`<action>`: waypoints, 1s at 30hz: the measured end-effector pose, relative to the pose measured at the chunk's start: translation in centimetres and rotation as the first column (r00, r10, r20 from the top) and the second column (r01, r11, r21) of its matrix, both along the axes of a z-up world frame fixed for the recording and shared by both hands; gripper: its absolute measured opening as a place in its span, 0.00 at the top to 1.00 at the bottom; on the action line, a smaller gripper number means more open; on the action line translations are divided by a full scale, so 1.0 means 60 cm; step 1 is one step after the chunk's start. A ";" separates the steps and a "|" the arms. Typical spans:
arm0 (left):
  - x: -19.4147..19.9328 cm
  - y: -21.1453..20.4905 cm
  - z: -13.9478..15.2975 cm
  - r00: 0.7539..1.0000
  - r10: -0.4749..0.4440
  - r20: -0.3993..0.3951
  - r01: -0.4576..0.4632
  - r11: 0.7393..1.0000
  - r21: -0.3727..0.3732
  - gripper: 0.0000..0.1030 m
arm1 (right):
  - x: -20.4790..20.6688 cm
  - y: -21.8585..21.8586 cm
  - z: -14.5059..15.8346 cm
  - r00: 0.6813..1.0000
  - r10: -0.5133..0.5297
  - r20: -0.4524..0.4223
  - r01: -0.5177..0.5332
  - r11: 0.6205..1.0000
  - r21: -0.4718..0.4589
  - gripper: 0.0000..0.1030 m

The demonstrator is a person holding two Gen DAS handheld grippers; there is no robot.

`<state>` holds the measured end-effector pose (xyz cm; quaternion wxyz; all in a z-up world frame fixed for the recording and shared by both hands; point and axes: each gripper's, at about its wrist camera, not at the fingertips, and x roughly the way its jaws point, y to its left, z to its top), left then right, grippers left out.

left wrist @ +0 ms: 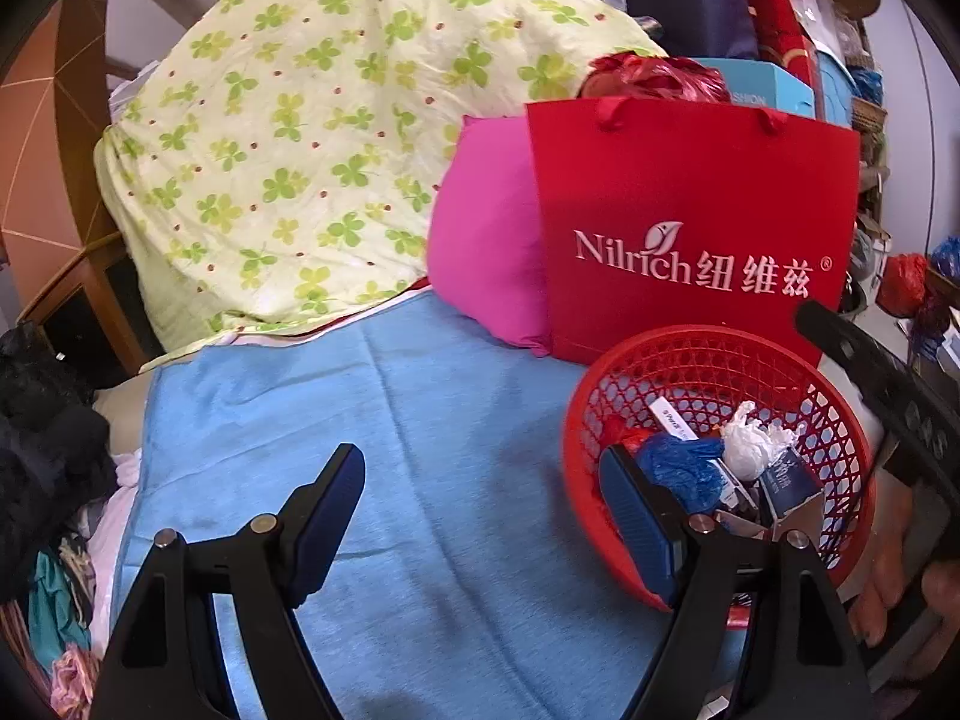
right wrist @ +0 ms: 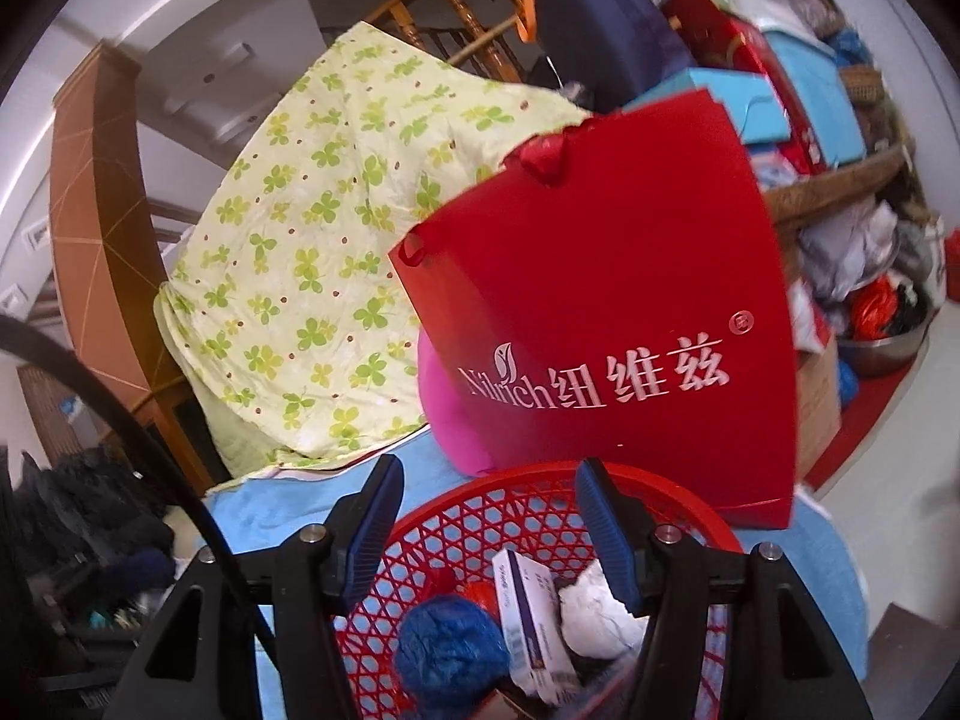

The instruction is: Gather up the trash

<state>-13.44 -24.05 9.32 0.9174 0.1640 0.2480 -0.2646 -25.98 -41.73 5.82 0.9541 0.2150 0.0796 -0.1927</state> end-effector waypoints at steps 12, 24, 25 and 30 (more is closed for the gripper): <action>-0.019 0.071 0.042 0.996 0.075 0.039 -0.073 0.996 -0.044 0.21 | -0.073 0.093 0.024 0.997 0.012 -0.072 -0.023 0.989 -0.146 0.36; -0.066 0.114 0.081 0.991 0.081 0.104 -0.075 0.995 -0.063 0.13 | -0.128 0.182 0.114 0.996 0.025 -0.090 -0.045 0.973 -0.226 0.30; -0.070 0.118 0.085 0.991 0.081 0.109 -0.074 0.995 -0.066 0.13 | -0.132 0.188 0.119 0.996 0.025 -0.091 -0.045 0.973 -0.228 0.30; -0.089 0.138 0.101 0.989 0.086 0.119 -0.078 0.994 -0.071 0.13 | -0.148 0.216 0.146 0.993 0.013 -0.116 -0.043 0.964 -0.264 0.30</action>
